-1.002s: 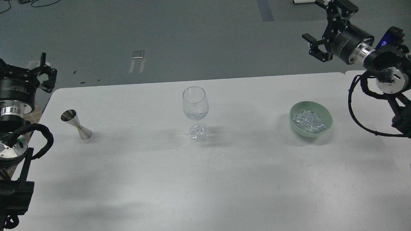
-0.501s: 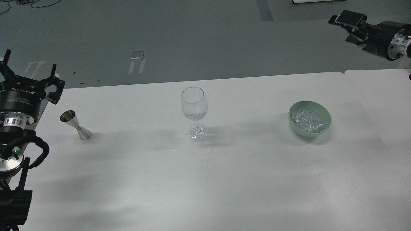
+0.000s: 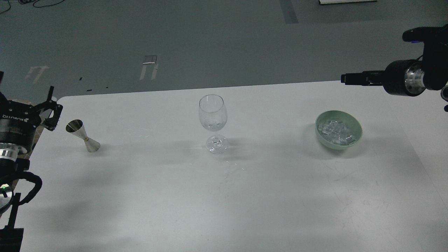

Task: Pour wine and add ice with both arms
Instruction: 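Reach the right gripper down into the green bowl of ice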

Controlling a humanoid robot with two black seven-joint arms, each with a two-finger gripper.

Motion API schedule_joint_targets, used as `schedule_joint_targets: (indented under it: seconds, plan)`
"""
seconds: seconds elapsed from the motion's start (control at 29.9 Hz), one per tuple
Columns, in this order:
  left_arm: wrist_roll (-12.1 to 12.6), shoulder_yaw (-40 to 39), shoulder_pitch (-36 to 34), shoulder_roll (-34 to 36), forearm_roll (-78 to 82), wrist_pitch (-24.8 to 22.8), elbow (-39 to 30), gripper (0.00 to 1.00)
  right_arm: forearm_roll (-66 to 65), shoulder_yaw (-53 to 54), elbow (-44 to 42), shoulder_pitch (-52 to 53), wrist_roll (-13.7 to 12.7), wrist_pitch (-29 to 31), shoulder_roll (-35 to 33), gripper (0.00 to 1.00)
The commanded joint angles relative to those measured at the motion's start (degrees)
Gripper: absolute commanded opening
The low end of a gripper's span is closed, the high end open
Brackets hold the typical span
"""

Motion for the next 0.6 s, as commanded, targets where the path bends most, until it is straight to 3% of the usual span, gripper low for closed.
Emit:
schedule_joint_targets:
  seconds: [0.0,0.1,0.3,0.47,0.57]
  plan:
    - [0.02,-0.26,1.47,-0.18,0.07,0.23,-0.42,0.98,-0.88,-0.43,0.09,0.11,-0.27,0.0,0.46,1.0]
    - [-0.07,-1.05,2.0,-0.18,-0.02,0.41,-1.65,0.98,-0.79,-0.43,1.14,0.11,-0.88,-0.14,2.74,0.96]
    - [-0.16,-1.58,2.0,-0.54,-0.11,0.67,-5.08,0.98,-1.32,-0.96,1.67,-2.0,-3.6,-0.58,3.1,0.73]
    - [-0.07,-1.67,2.0,-0.18,-0.37,0.67,-5.44,0.98,-1.14,-1.66,5.43,-3.14,-4.84,-0.58,3.11,0.67]
    - [-0.07,-1.67,2.0,-0.1,-0.46,0.76,-5.44,0.98,-1.14,-1.93,8.78,-4.11,-7.38,-0.58,2.4,0.65]
